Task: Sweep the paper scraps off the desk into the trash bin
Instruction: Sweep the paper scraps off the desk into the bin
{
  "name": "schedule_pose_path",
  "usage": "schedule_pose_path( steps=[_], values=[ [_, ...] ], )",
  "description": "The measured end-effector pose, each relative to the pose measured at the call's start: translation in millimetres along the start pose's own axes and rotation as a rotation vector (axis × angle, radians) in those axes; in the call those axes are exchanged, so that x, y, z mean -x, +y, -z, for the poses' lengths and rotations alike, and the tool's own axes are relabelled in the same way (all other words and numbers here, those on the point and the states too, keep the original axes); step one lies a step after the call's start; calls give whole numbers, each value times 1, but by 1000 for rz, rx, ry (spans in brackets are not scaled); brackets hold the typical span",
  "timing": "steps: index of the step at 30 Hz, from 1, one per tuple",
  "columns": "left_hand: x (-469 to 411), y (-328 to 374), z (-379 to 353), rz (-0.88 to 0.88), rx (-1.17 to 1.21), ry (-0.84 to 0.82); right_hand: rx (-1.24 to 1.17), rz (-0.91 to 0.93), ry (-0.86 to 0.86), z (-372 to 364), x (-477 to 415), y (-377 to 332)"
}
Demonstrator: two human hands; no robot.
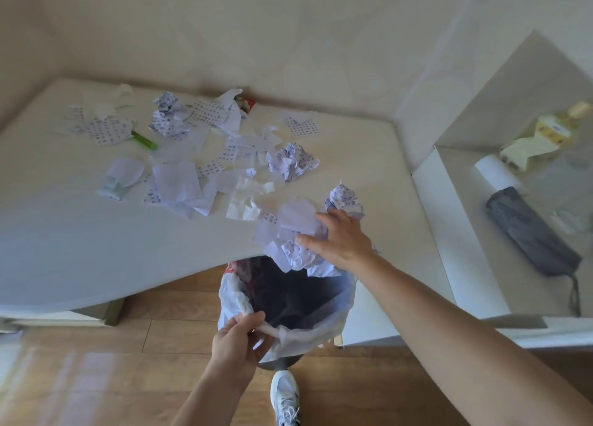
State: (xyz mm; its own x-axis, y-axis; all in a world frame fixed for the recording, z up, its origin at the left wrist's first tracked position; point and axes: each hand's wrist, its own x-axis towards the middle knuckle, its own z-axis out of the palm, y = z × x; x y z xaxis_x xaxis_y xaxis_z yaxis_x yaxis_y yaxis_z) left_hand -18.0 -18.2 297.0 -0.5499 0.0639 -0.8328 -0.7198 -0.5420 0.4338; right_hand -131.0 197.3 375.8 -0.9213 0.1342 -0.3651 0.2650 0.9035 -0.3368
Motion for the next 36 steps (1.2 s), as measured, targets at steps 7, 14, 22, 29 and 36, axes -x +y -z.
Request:
schedule_pose_path(
  steps=[7, 14, 22, 29, 36],
  values=[
    [14, -1, 21, -1, -10, -30, -16, 98, -54, -35, 61, -25],
    [30, 5, 54, -14, -13, -3, -279, 174, -395, -43, 113, -43],
    [32, 11, 73, -27, 61, 50, -312, 202, -421, 6, 74, -55],
    [16, 13, 65, -44, 113, 57, -170, 158, 16, 25, -8, -31],
    [12, 21, 59, -82, 100, 41, -132, 134, 135, 61, -102, -49]
  ],
)
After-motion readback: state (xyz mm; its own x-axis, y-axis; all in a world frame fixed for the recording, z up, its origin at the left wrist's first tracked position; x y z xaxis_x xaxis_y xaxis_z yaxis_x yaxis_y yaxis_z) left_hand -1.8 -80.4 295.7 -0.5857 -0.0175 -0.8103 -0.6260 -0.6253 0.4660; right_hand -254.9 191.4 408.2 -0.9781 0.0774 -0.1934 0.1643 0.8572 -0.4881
